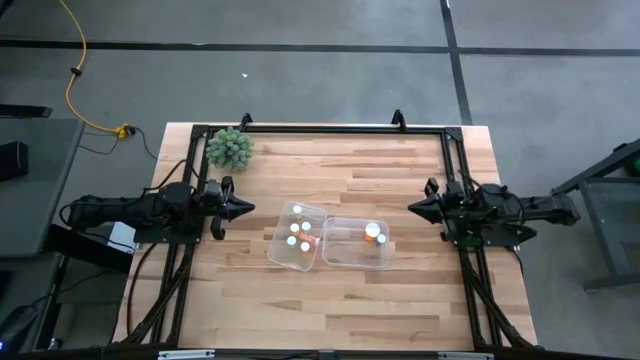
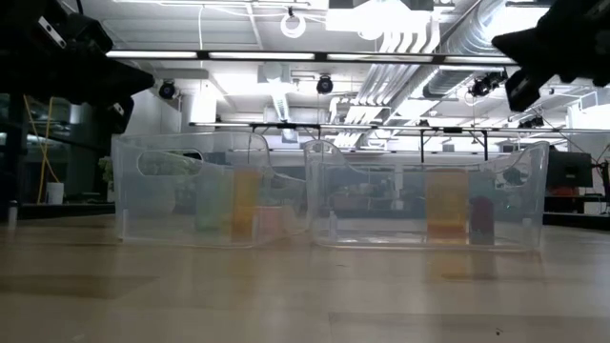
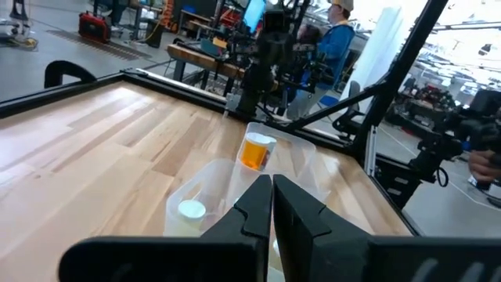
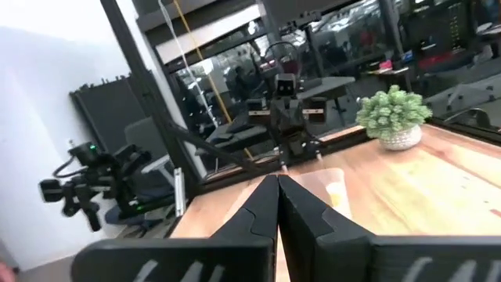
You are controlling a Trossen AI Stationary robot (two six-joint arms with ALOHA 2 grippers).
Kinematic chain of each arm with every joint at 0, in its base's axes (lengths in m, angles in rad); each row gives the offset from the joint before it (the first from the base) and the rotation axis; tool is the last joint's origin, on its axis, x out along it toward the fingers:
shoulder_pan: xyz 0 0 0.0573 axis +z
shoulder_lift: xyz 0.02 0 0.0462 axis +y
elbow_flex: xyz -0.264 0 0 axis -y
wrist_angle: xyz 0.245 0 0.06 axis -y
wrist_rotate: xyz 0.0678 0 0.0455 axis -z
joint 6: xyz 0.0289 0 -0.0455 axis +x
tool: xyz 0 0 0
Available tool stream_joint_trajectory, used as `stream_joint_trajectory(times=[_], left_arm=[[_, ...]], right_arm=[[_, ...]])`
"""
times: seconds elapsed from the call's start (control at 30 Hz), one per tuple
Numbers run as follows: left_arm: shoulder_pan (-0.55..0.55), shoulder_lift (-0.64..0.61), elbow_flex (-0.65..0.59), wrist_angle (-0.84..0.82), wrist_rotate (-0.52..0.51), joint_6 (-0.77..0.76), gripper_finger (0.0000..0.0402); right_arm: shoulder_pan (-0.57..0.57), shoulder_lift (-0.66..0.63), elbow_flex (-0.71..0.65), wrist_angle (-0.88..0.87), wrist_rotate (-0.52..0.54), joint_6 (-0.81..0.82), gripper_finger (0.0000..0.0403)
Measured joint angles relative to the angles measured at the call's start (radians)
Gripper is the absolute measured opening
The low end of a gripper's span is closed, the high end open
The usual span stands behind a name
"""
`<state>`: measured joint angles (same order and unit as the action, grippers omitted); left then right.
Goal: Pick and place medicine bottles into bin by pill shape (circle, oval)
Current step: Return to Home Position
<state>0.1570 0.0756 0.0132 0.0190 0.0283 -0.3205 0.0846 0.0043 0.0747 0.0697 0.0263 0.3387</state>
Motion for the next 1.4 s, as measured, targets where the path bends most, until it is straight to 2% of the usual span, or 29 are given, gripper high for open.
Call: stream_joint_trajectory(times=[0.1,0.33,0.43,0.67,1.13,1.4], left_arm=[[0.0,0.004,0.0,0.0,-0.011,-0.001,0.0005],[0.0,0.004,0.0,0.001,-0.016,0.0,0.0005],[0.0,0.004,0.0,0.001,-0.016,0.001,0.0005],[0.0,0.004,0.0,0.001,-0.015,0.001,0.0005],[0.0,0.004,0.0,0.001,-0.014,0.0,0.0005],[0.0,0.004,0.0,0.001,-0.014,0.0,0.0005]], right_arm=[[-0.006,-0.003,-0.065,0.098,0.011,-0.006,0.0],[-0.006,0.001,-0.065,0.022,0.029,-0.184,0.0],[-0.006,0.001,-0.065,-0.046,0.03,-0.185,0.0],[-0.006,0.029,-0.065,-0.048,0.026,-0.257,0.0],[-0.006,0.029,-0.064,-0.05,0.026,-0.003,0.0],[-0.006,0.029,-0.064,-0.051,0.026,0.023,0.0]])
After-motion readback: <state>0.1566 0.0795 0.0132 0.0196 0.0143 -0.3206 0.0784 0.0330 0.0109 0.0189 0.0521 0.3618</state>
